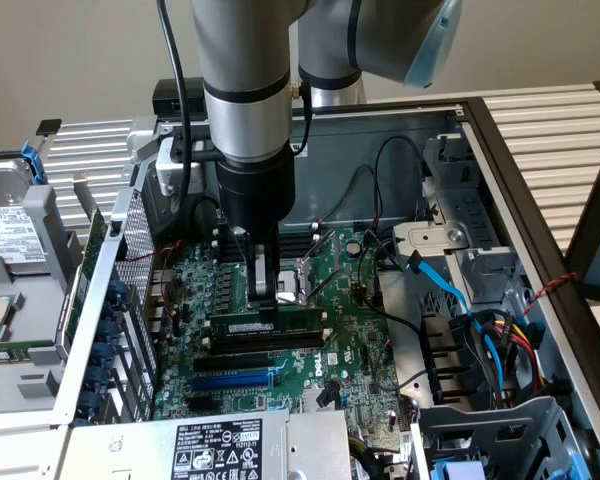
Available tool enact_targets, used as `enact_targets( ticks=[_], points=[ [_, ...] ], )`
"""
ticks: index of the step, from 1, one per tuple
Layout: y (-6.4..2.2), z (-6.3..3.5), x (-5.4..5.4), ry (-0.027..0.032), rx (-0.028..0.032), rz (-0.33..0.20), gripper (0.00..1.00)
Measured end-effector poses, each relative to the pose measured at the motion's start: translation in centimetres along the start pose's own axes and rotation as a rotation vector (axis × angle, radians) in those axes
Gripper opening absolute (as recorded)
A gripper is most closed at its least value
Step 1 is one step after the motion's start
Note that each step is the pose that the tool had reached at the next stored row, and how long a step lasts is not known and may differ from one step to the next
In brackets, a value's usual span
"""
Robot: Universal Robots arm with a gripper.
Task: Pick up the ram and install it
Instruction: 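Insert the ram into the slot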
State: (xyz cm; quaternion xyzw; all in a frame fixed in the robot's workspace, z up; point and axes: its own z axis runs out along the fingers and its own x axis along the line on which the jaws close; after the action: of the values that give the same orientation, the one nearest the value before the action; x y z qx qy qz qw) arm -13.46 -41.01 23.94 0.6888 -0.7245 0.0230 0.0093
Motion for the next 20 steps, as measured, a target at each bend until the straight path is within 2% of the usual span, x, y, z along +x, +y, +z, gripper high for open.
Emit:
enact_targets(
  ticks=[20],
  points=[
    [0.02,0.18,-0.11,0.0000,-0.0001,0.000,0.12]
  ],
)
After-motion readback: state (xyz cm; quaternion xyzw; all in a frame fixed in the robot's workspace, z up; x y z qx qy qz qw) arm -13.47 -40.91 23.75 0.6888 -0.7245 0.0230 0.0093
